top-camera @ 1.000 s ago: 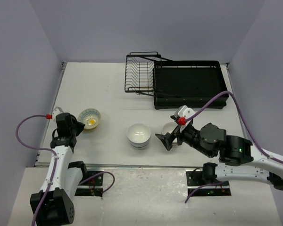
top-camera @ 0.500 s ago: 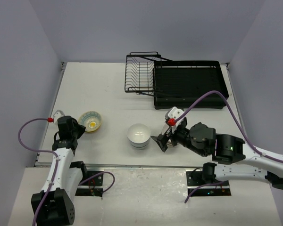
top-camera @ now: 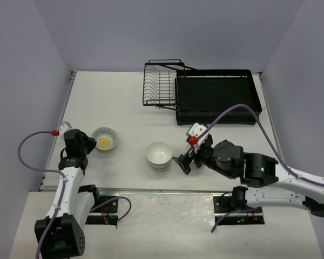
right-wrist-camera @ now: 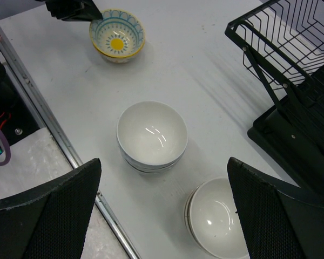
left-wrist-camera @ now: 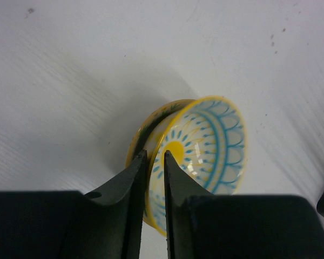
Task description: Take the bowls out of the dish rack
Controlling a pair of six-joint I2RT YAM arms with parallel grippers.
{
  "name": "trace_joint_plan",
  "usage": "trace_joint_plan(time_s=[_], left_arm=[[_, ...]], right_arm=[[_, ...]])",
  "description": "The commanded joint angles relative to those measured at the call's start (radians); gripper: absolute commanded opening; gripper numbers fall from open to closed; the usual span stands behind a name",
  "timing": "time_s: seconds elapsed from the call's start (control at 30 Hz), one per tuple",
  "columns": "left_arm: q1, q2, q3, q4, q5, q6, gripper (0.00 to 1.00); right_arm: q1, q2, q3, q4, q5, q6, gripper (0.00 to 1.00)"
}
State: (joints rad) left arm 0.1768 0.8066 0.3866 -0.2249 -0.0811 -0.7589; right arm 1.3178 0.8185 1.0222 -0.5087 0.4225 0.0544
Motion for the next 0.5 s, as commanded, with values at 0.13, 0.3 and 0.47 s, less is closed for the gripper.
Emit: trace_joint_plan(time_s=[0.13,0.3,0.47], left_arm=[[0.009,-0.027,0.032,0.061,0.041,0.009,0.29],[0.009,-0.03,0.028,0.039,0.066,0.009,0.43],[0.009,-0.101,0.06,-0.049,0.064,0.024,0.47]], right_arm=[[-0.009,0.041,0.032,0.009,-0.039,0.009,0.99],[-0.014,0.044,0.032,0.009,-0.047,0.01,0.99],[-0.023,0.042,0.036,0.01,-0.048,0.015,0.99]])
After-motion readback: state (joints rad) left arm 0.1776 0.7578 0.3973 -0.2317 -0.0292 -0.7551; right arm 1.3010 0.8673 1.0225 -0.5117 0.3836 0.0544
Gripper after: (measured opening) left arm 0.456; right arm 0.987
